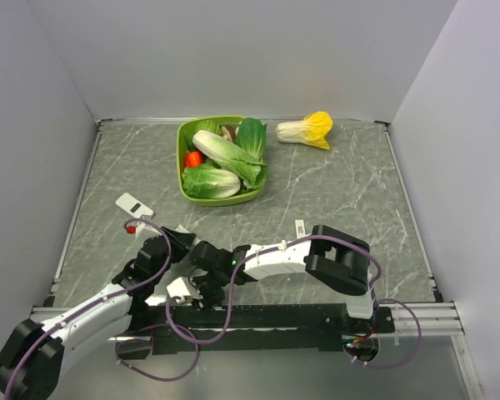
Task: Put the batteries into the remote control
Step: Pick up the battery from the center of the board.
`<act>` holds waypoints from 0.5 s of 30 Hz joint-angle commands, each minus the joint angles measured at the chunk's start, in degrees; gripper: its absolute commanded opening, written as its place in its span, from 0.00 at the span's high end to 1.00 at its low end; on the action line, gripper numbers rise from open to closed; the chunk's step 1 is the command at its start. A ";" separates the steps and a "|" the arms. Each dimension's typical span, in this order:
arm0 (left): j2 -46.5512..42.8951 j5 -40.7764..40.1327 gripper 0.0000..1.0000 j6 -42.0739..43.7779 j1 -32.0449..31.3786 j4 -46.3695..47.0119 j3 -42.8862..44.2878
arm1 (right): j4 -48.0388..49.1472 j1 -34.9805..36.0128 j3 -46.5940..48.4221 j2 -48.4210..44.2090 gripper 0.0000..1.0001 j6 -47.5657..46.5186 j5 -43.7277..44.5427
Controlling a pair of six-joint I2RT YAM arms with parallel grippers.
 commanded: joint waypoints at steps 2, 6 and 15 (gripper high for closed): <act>0.42 2.34 0.99 2.76 0.15 0.26 -2.08 | -1.23 -0.10 -3.24 -0.61 0.77 -1.27 3.36; -0.82 4.62 0.99 4.17 0.15 4.04 -3.05 | -1.68 -0.98 -6.14 -3.42 0.94 1.80 5.56; -1.96 11.04 0.99 4.70 0.15 16.61 -8.58 | -0.53 -4.75 -14.93 -20.11 1.00 19.11 14.78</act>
